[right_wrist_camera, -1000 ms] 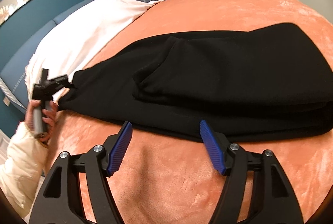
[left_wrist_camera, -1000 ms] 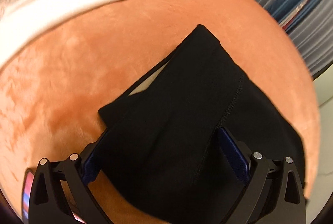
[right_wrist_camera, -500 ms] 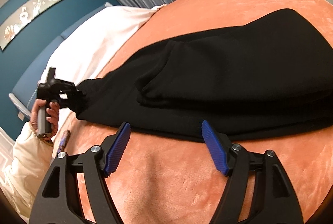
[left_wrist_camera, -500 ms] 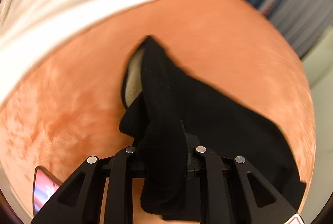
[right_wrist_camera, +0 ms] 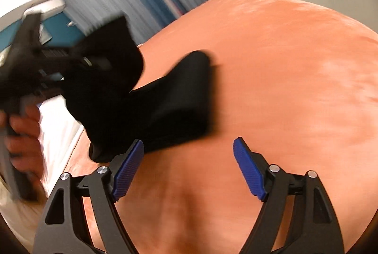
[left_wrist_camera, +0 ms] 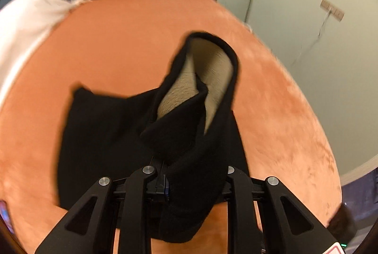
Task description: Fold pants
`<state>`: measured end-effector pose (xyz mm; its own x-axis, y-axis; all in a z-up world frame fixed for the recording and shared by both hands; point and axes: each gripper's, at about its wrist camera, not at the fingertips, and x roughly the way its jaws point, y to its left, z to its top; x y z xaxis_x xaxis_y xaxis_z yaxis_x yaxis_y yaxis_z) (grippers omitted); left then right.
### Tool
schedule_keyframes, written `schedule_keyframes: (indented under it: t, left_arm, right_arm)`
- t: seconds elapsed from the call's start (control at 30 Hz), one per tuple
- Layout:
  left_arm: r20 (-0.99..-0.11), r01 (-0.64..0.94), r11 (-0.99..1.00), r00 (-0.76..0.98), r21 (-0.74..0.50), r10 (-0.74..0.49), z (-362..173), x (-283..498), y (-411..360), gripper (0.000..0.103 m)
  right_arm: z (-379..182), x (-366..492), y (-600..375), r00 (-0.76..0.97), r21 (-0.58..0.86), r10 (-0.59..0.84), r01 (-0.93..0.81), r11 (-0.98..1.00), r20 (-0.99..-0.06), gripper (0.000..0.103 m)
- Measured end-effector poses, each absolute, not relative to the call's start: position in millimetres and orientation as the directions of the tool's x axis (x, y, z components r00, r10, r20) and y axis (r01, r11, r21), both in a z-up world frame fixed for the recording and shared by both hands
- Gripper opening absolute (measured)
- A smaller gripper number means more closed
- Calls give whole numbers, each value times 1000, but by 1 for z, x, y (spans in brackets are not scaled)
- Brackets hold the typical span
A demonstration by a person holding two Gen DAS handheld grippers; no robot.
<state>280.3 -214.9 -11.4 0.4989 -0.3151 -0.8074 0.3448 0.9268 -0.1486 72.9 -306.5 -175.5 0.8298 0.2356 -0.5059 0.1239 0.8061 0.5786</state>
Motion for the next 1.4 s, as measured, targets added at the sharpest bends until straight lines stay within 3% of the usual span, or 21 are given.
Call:
schedule_keyframes:
  t: [0.1,0.43,0.57,0.6,0.7,0.87,0.93,1.07,1.27,1.4]
  left_arm:
    - [-811,292,941,500,-173,-304,-22,288,-212,18]
    - [-672,152,983,718,-99,-179,69,255,-144,18]
    - [-703,168,981,687,-93,-184,57,258,-163,19]
    - [-729,202,975,652,-95,-206,44,259,-180,23]
    - [-808,294,949,528,-116,-263,10,265,-220,67]
    - [-752,457,886,558,-74,-350,11,217,-267,70]
    - [-705,453,890,613,-58,-357,30,204,-248,87]
    - [-679,332,942,679,-56,-280,35,197,-176,87]
    - [-747,165,986,652,-28,-130,-8,195,-88,87]
    - [-808,44,984,565,-173,-168,-41,222,-18,87]
  right_arm:
    - [-175,59,-327,832,550,205,138,824,-516,77]
    - [-167,82,-308,822,452,218,52,891,-526,77]
    - [-169,83,-309,818,463,223,59,885,-531,80]
    - [-171,84,-313,815,480,233,62,875,-530,80]
    - [-181,83,-326,813,540,266,69,839,-518,80]
    - [-182,82,-328,819,555,280,56,830,-501,81]
    - [-183,80,-327,817,553,284,50,832,-502,83]
    - [-184,82,-326,813,545,287,45,837,-507,85]
    - [-183,80,-326,811,537,276,55,841,-516,86]
    - [-173,78,-319,805,503,234,91,859,-545,86]
